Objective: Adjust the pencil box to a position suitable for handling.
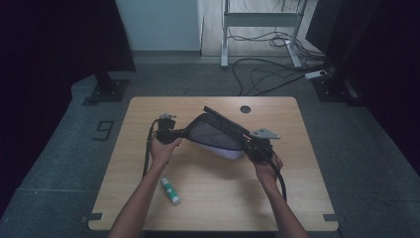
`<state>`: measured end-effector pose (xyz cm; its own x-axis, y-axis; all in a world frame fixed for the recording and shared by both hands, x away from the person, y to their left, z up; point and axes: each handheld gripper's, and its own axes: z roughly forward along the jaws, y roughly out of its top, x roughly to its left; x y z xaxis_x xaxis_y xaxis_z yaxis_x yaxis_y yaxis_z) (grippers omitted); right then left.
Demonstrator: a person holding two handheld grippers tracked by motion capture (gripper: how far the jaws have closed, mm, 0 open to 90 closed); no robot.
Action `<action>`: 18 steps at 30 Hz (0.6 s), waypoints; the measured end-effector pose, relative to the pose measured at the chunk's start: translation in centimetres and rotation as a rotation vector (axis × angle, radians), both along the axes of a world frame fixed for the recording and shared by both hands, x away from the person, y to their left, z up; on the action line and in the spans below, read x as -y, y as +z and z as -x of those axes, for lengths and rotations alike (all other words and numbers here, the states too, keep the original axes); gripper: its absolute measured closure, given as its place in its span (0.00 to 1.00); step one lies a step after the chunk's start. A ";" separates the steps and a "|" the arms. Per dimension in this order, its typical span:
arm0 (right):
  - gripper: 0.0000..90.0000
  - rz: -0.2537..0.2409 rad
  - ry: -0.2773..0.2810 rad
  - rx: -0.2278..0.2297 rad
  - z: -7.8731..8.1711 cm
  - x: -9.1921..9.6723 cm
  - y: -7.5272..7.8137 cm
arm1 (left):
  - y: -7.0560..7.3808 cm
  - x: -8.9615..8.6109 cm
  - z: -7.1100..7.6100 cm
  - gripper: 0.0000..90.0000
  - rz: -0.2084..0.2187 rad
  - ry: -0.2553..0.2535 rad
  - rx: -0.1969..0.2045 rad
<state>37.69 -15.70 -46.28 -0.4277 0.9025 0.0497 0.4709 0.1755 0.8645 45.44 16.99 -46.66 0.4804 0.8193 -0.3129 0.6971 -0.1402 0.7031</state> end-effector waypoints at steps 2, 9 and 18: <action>0.95 -0.009 0.005 0.011 0.2 0.0 0.3 | 0.2 -0.1 0.2 0.92 0.000 -0.003 0.003; 0.95 -0.011 0.018 0.020 0.7 -0.2 0.6 | 0.5 -0.5 0.8 0.92 0.005 -0.009 0.007; 0.95 -0.025 0.033 0.025 1.4 -0.2 0.5 | 0.4 -0.7 1.8 0.93 0.001 -0.020 0.004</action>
